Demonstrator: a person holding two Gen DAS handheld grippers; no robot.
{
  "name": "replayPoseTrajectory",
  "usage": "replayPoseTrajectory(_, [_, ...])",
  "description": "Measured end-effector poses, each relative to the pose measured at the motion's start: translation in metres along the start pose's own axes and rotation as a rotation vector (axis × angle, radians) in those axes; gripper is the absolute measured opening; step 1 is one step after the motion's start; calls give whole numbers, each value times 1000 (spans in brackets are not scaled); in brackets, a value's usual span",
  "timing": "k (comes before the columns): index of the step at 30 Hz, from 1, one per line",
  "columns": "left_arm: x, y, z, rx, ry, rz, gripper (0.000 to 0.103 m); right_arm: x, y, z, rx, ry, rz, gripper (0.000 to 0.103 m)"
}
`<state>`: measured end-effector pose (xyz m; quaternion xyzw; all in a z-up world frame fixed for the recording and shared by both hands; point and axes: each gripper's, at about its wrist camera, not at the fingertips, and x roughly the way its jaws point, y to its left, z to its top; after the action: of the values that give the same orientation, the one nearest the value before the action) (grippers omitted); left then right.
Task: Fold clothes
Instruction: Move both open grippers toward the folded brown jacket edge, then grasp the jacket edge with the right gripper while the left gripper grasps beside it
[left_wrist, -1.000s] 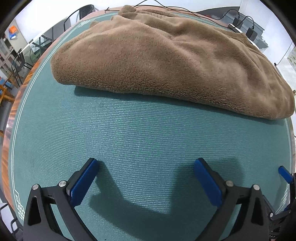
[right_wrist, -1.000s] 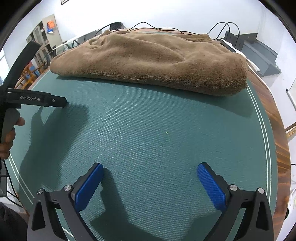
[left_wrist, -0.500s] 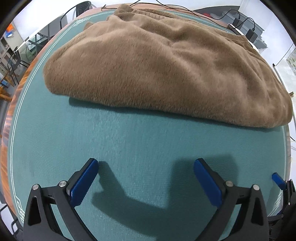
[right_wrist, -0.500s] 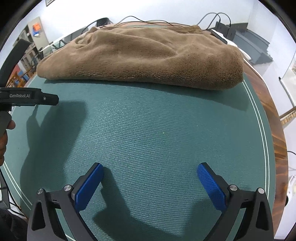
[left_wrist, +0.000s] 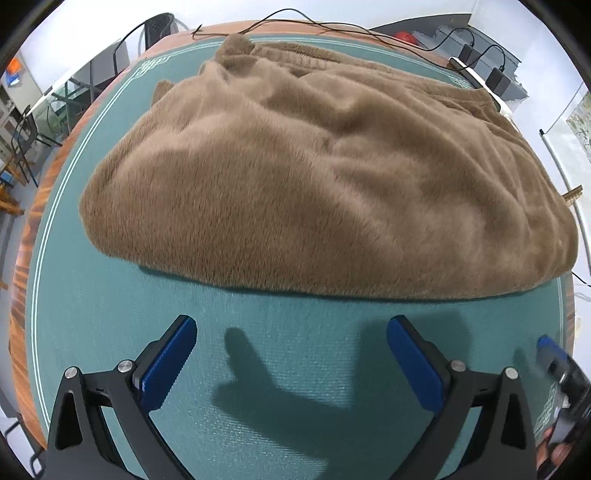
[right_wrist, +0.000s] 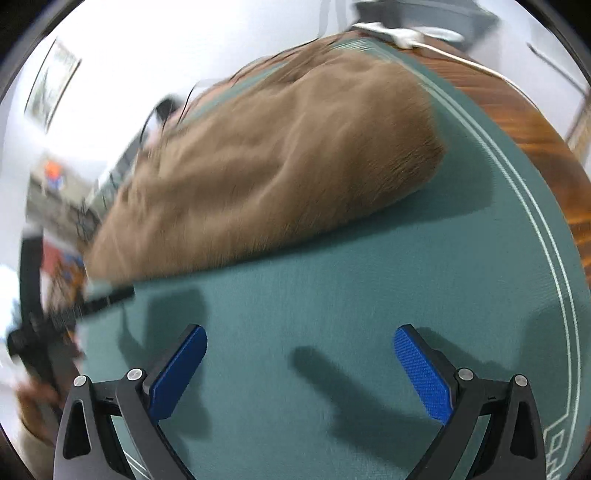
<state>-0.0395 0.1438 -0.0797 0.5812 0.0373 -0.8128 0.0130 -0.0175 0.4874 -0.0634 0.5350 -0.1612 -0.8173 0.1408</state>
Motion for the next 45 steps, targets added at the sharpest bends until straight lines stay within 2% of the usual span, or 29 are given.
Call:
replayPoseTrajectory(4, [-4, -2, 3, 25, -1, -17, 103, -11, -2, 12, 79, -63, 28, 103])
replayPoseTrajectory(8, [-5, -6, 6, 53, 4, -26, 103, -7, 1, 15, 167, -100, 77, 103])
replayPoseTrajectory(15, [-8, 0, 12, 67, 1, -63, 103, 9, -21, 31, 324, -178, 162, 103])
replayPoseTrajectory(17, [-8, 11, 17, 66, 1, -79, 103, 10, -22, 36, 346, -197, 167, 103])
replayPoseTrajectory(19, [-16, 1, 5, 66, -2, -102, 103, 12, -22, 41, 375, -215, 164, 103])
replayPoseTrajectory(22, [-13, 6, -3, 77, -11, -130, 103, 9, -26, 47, 406, -248, 166, 103])
replayPoseTrajectory(23, [-7, 2, 6, 81, -15, -137, 103, 7, -29, 48, 419, -260, 170, 103])
replayPoseTrajectory(25, [-5, 1, 25, 97, -26, -153, 103, 4, -35, 47, 445, -280, 177, 100])
replayPoseTrajectory(29, [-13, -13, 45, 136, -58, -169, 103, 2, -47, 47, 500, -303, 198, 80])
replayPoseTrajectory(31, [-7, -31, 60, 144, -65, -173, 103, 8, -47, 47, 534, -317, 232, 77])
replayPoseTrajectory(38, [-22, -72, 82, 199, -77, -148, 103, 20, -33, 57, 503, -338, 329, 77])
replayPoseTrajectory(41, [-28, -93, 97, 238, -91, -125, 103, 22, -28, 58, 452, -353, 325, 77])
replayPoseTrajectory(45, [-34, -126, 119, 265, -69, -167, 103, 16, -35, 52, 425, -355, 324, 76])
